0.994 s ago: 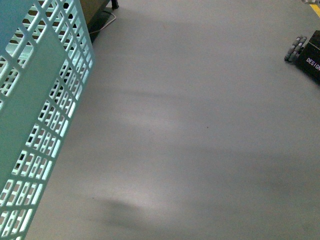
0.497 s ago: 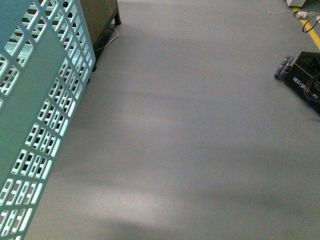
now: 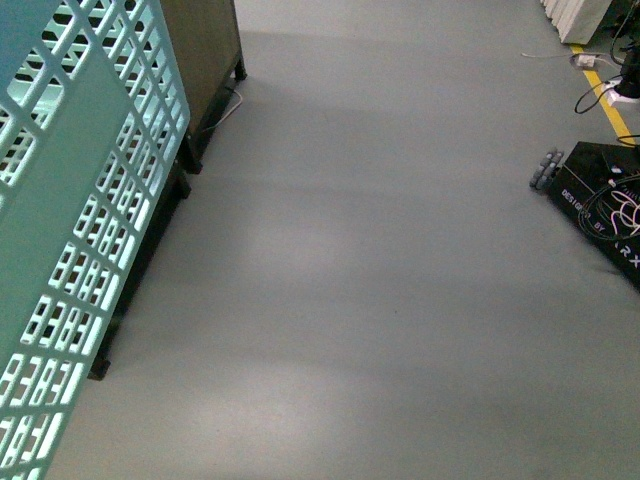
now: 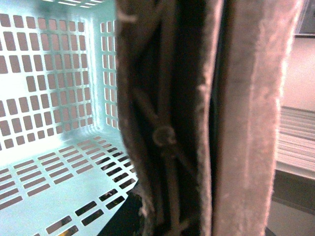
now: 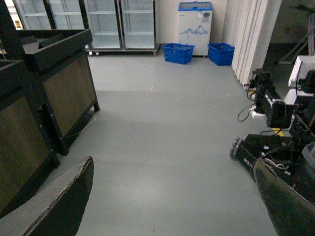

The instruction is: Pick mango and avocado into basket

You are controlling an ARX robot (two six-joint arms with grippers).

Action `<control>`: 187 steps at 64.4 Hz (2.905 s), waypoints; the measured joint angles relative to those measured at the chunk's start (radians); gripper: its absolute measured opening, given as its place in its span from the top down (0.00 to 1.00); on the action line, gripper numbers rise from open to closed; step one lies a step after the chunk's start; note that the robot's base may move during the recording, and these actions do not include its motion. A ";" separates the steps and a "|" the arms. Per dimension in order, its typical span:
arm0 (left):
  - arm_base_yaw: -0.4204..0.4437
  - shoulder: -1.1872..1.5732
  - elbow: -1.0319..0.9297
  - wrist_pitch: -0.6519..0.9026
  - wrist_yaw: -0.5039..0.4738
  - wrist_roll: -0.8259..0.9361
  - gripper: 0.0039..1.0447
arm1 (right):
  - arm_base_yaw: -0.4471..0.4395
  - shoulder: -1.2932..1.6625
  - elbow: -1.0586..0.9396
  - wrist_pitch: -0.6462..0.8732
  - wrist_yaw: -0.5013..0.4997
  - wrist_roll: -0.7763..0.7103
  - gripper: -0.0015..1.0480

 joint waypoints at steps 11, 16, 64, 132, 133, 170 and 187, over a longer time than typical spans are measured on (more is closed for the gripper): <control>0.000 0.000 0.001 0.000 0.000 0.000 0.86 | 0.000 0.000 0.000 0.000 0.001 0.001 0.08; 0.000 0.000 0.001 0.000 0.000 0.000 0.86 | 0.000 0.000 0.000 0.000 0.000 0.000 0.08; -0.003 -0.001 0.003 0.000 -0.003 0.000 0.86 | 0.000 0.000 0.000 0.000 0.002 0.000 0.08; -0.003 -0.002 0.003 0.000 0.000 0.000 0.86 | 0.000 -0.001 0.000 -0.001 0.000 0.001 0.08; -0.003 -0.002 0.003 0.000 0.000 0.000 0.86 | 0.000 0.000 0.000 -0.001 0.000 0.001 0.08; -0.003 -0.002 0.003 0.000 0.000 0.000 0.86 | 0.000 -0.001 0.000 0.000 0.000 0.000 0.08; -0.003 -0.002 0.003 0.000 0.000 0.000 0.86 | 0.000 -0.001 0.000 0.000 0.000 0.001 0.08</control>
